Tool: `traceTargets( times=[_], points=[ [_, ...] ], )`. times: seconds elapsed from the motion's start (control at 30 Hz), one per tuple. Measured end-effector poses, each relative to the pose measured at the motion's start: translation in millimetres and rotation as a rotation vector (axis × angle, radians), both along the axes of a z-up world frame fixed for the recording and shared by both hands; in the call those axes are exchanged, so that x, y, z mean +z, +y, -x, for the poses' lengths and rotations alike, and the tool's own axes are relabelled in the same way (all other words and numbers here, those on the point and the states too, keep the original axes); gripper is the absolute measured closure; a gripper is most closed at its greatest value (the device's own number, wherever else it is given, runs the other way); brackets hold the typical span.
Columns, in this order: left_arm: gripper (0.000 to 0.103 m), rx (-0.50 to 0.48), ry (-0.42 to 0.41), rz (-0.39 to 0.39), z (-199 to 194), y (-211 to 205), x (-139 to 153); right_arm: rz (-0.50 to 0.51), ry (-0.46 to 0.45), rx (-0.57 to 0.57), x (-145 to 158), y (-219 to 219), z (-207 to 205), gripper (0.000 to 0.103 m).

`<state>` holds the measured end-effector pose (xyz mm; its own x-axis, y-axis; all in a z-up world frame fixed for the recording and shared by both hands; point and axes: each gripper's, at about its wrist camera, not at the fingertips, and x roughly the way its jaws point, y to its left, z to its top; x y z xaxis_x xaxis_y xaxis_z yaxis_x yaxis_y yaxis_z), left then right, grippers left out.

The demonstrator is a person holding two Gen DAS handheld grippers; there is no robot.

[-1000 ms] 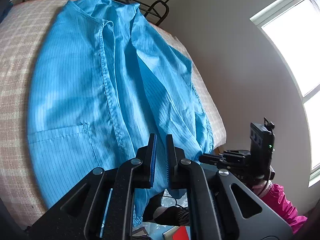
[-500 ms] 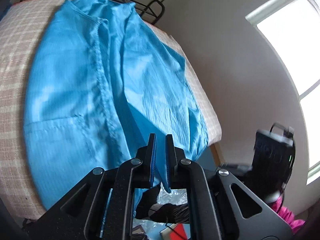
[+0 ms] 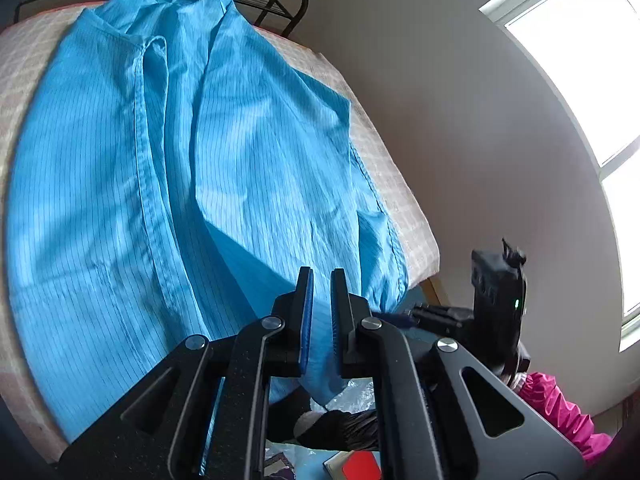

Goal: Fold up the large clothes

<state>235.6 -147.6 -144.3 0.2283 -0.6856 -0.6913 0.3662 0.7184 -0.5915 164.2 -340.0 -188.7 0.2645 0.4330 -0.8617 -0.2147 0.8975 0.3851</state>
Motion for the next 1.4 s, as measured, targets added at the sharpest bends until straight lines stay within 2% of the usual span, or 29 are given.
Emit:
traceTargets(
  times=[0.03,0.1,0.2,0.27,0.37,0.47,0.5,0.53,0.6,0.7,0.77,0.83,0.97,1.03,1.07,1.13,1.2,1.3,1.4],
  points=[
    [0.098,-0.002,-0.003,-0.011,-3.5,-2.6,2.2,0.005,0.01,0.021,-0.5,5.3,1.4,0.088],
    [0.098,-0.012,-0.006,-0.021,-6.6,-8.4,5.0,0.042,0.007,0.061,4.5,17.6,9.1,0.1],
    [0.098,-0.056,-0.008,-0.042,-5.6,-23.9,5.1,0.012,-0.024,0.089,22.1,28.7,24.2,0.103],
    [0.098,-0.102,0.027,-0.047,-3.7,-34.6,-3.0,-0.046,-0.036,0.103,31.4,43.5,28.3,0.103],
    [0.098,-0.153,0.038,-0.118,3.7,-42.5,-17.6,-0.133,-0.031,0.157,33.7,72.3,36.8,0.103],
    [0.098,-0.155,0.086,-0.172,11.4,-32.1,-42.8,-0.151,-0.034,0.202,28.9,83.2,48.1,0.084],
    [0.098,-0.142,0.11,-0.176,12.7,-25.6,-50.9,-0.168,-0.051,0.197,29.4,78.5,52.5,0.073],
    [0.098,-0.133,0.132,-0.181,13.8,-19.8,-58.6,-0.196,-0.054,0.165,28.5,65.8,56.5,0.071],
    [0.098,-0.132,0.133,-0.205,15.7,-14.5,-65.6,-0.21,-0.026,0.072,22.9,41.1,54.7,0.071],
    [0.098,-0.14,0.12,-0.233,18.2,-9.9,-70.7,-0.172,0.017,-0.051,13.7,3.2,49.2,0.068],
    [0.098,-0.136,0.117,-0.231,19.7,-6.6,-71.2,-0.166,0.062,-0.088,1.2,-10.5,46.0,0.061],
    [0.098,-0.129,0.113,-0.227,20.2,-4.3,-70.9,-0.175,0.12,-0.089,-15.3,-11.3,41.9,0.05],
    [0.098,-0.123,0.112,-0.221,20.9,-1.0,-69.6,-0.182,0.229,-0.081,-52.5,1.2,34.6,0.05],
    [0.098,-0.123,0.109,-0.223,22.4,1.4,-69.0,-0.238,0.277,-0.093,-70.4,3.8,32.9,0.05],
    [0.098,-0.122,0.109,-0.224,22.1,0.5,-69.2,-0.268,0.292,-0.098,-76.3,6.7,32.3,0.052],
    [0.098,-0.121,0.108,-0.227,22.5,1.3,-68.6,-0.313,0.292,-0.084,-78.4,13.6,34.1,0.094],
    [0.098,-0.129,0.1,-0.239,24.2,-0.9,-68.0,-0.253,0.238,-0.071,-59.6,19.7,41.5,0.099],
    [0.098,-0.148,0.086,-0.258,28.7,-8.7,-66.7,-0.188,0.121,-0.078,-10.2,15.2,59.5,0.101],
    [0.098,-0.178,0.096,-0.244,33.8,-26.8,-67.8,0.007,0.005,-0.093,42.0,11.9,75.7,0.102]
  ],
)
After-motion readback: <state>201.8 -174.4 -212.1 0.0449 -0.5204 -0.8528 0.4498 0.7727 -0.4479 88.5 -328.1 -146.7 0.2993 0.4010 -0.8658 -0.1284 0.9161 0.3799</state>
